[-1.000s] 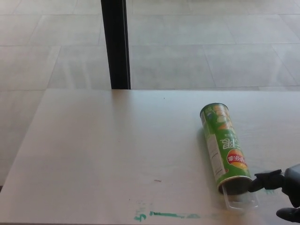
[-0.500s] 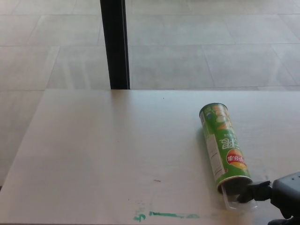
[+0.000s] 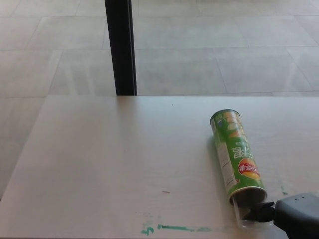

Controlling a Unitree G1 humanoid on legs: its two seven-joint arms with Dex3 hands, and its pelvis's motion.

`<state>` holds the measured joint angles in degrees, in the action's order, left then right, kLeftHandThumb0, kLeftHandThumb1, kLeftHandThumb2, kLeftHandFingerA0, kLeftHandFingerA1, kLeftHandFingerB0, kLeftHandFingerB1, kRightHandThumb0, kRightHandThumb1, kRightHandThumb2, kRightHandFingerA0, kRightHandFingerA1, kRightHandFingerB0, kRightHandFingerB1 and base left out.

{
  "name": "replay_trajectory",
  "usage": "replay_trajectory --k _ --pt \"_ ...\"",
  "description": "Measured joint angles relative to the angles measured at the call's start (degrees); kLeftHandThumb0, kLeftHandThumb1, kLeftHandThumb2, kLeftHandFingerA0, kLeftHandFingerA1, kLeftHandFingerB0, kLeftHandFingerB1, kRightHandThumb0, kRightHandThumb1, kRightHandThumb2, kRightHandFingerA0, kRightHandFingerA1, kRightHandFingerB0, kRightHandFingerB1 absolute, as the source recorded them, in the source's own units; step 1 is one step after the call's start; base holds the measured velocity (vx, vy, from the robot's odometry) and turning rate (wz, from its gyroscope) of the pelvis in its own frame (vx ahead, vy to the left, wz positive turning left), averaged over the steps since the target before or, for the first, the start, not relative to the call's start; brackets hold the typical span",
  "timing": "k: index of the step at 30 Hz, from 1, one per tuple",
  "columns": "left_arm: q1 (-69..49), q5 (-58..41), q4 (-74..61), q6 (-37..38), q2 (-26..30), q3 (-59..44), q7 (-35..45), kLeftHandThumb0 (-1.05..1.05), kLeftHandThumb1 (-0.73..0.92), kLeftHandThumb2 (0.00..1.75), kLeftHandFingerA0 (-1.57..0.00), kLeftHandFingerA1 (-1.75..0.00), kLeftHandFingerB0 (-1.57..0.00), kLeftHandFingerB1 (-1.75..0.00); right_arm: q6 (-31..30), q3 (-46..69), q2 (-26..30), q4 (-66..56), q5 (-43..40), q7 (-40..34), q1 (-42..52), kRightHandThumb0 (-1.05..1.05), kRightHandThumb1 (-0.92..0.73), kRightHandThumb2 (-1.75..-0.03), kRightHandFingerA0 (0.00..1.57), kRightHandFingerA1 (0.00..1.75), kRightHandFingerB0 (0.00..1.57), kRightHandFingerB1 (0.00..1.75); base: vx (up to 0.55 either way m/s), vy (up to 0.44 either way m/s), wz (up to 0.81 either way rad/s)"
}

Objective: Use the finger on the right hand of the robot to pull out the chips tray kept inside a container in the middle of the desk

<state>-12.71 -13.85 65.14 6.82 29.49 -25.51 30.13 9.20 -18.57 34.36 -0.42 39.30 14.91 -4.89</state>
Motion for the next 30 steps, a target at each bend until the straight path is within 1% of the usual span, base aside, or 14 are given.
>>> replay_trajectory --k 8,10,16,18,19,20,23,24,25,26,27,28,29,30 --pt "-0.2 0.0 0.1 0.0 0.0 0.1 -0.1 -0.70 0.71 0.61 -0.34 -0.72 -0.35 -0.57 -0.2 0.5 0.9 -2.1 0.2 0.8 0.7 -0.14 -0.58 -0.58 0.82 1.45 0.52 0.46 0.00 0.000 0.00" --pt "-0.2 0.0 0.0 0.0 0.0 0.1 -0.1 -0.73 0.72 0.62 -0.32 -0.71 -0.32 -0.54 -0.3 0.5 1.2 -2.9 0.2 1.4 1.0 -0.16 -0.58 -0.58 0.81 1.38 0.51 0.45 0.00 0.000 0.00" --pt "-0.4 0.0 0.0 0.0 0.0 0.1 -0.1 -0.71 0.71 0.61 -0.31 -0.70 -0.32 -0.53 -0.4 2.3 3.1 -6.6 -0.3 3.3 3.0 -0.16 -0.58 -0.58 0.79 1.40 0.52 0.46 0.00 0.000 0.00" --pt "-0.4 0.0 0.0 0.0 0.0 0.1 -0.1 -0.72 0.71 0.61 -0.31 -0.71 -0.33 -0.54 -0.4 2.9 3.6 -7.4 -0.4 3.5 3.7 -0.14 -0.57 -0.58 0.81 1.41 0.52 0.47 0.00 0.000 0.00" --pt "-0.4 0.0 0.1 0.0 0.0 0.1 -0.1 -0.73 0.70 0.61 -0.32 -0.77 -0.32 -0.58 -0.3 3.2 3.8 -7.8 -0.4 3.6 4.2 -0.14 -0.57 -0.57 0.83 1.38 0.53 0.46 0.00 0.000 0.00" --pt "-0.4 0.0 0.0 0.0 0.0 0.1 -0.1 -0.74 0.69 0.61 -0.33 -0.76 -0.37 -0.63 -0.2 3.5 3.9 -8.0 -0.5 3.6 4.6 -0.15 -0.57 -0.58 0.82 1.39 0.52 0.46 0.00 0.000 0.00" --pt "-0.4 0.0 0.0 0.0 0.0 0.1 -0.2 -0.71 0.71 0.61 -0.31 -0.72 -0.34 -0.57 -0.1 3.7 3.9 -8.7 -0.7 3.7 5.5 -0.15 -0.57 -0.59 0.81 1.42 0.53 0.46 0.00 0.000 0.00" --pt "-0.4 0.0 0.0 0.0 0.0 0.1 -0.2 -0.73 0.57 1.02 -0.36 -0.70 -0.32 -0.61 0.0 3.8 3.9 -8.8 -0.8 3.7 5.6 -0.16 -0.58 -0.58 0.78 1.39 0.53 0.45 0.00 0.000 0.00" --pt "-0.3 0.0 0.2 0.0 0.0 0.1 -0.2 -0.73 0.57 1.02 -0.36 -0.70 -0.32 -0.61 0.0 3.8 3.9 -9.0 -0.8 3.8 5.9 -0.16 -0.58 -0.58 0.78 1.39 0.53 0.45 0.00 0.000 0.00" --pt "-0.2 0.0 0.3 0.0 0.0 0.1 -0.2 -0.72 0.71 0.61 -0.33 -0.73 -0.36 -0.60 -0.1 3.8 3.9 -9.2 -0.8 3.8 6.1 -0.15 -0.57 -0.58 0.80 1.39 0.53 0.45 0.00 0.000 0.00" --pt "-0.2 0.0 0.3 0.0 0.0 0.1 -0.2 -0.76 0.53 0.87 -0.32 -0.71 -0.35 -0.63 -0.1 3.8 3.9 -9.3 -0.8 3.8 6.4 -0.15 -0.57 -0.58 0.79 1.40 0.53 0.45 0.00 0.000 0.00" --pt "-0.2 0.0 0.3 0.0 0.0 0.1 -0.2 -0.76 0.53 0.87 -0.32 -0.71 -0.35 -0.63 -0.2 3.7 3.9 -9.5 -0.8 3.9 6.6 -0.15 -0.57 -0.58 0.79 1.40 0.53 0.45 0.00 0.000 0.00" --pt "-0.2 0.0 0.3 0.0 0.0 0.2 -0.2 -0.73 0.71 0.61 -0.30 -0.76 -0.33 -0.60 -0.3 3.7 3.8 -9.6 -0.8 3.9 6.8 -0.14 -0.56 -0.58 0.81 1.39 0.54 0.46 0.00 0.000 0.00" --pt "-0.3 0.0 0.2 0.0 0.0 0.2 -0.2 -0.73 0.73 0.62 -0.32 -0.74 -0.31 -0.53 -0.4 3.6 3.7 -9.8 -0.7 3.9 7.0 -0.13 -0.57 -0.58 0.80 1.41 0.52 0.46 0.00 0.000 0.00"
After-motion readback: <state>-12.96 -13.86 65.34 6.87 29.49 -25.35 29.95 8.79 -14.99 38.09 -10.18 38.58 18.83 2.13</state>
